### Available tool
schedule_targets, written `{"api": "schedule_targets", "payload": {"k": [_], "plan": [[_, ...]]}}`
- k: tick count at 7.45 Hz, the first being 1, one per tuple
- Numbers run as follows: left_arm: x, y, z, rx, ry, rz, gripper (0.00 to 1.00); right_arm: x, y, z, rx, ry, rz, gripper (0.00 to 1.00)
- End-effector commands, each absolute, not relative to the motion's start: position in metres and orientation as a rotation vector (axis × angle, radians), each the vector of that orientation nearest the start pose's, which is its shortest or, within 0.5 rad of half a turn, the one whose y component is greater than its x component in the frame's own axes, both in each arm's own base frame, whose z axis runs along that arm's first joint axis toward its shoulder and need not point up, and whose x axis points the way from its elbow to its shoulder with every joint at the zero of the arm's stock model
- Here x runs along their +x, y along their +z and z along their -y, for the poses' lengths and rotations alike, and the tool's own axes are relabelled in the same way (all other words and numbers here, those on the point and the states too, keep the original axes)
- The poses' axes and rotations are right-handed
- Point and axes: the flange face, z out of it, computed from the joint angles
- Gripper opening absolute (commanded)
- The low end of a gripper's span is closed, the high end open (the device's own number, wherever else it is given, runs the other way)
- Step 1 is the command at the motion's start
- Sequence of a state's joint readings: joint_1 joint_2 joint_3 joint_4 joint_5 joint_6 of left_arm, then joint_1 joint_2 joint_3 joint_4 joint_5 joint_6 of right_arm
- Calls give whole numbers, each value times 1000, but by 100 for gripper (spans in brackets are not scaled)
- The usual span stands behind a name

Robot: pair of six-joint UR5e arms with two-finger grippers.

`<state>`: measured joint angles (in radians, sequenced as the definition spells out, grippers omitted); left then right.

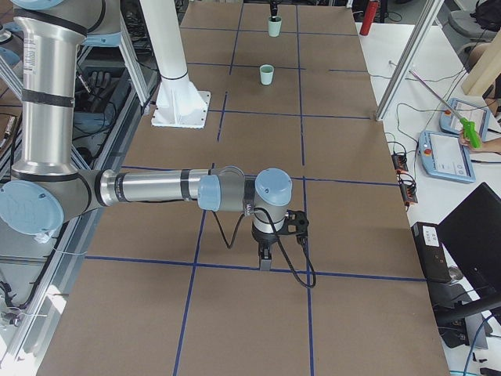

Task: Stack cups
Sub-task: 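Lift the held cup with the left gripper and carry it over the other cup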

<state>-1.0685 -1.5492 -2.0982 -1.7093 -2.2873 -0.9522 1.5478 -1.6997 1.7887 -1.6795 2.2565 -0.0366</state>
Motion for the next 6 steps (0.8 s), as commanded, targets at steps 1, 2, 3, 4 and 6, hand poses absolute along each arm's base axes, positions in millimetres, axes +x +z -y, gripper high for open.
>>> {"api": "schedule_targets", "payload": {"k": [1,2,3,4,6], "plan": [[212,351,434,-71,-233,-961,0,60,628,436,-14,-51,686,100],[238,335,429,-101,-231,-976,0,60,628,436,-14,-51,686,100],[255,326,425,-125,-234,-984,0,60,628,436,-14,-51,686,100],[278,318,430,-121,-226,-978,0,60,628,436,-13,-51,686,100],[306,309,457,-117,-226,-973,0,60,628,436,-13,-51,686,100]]}}
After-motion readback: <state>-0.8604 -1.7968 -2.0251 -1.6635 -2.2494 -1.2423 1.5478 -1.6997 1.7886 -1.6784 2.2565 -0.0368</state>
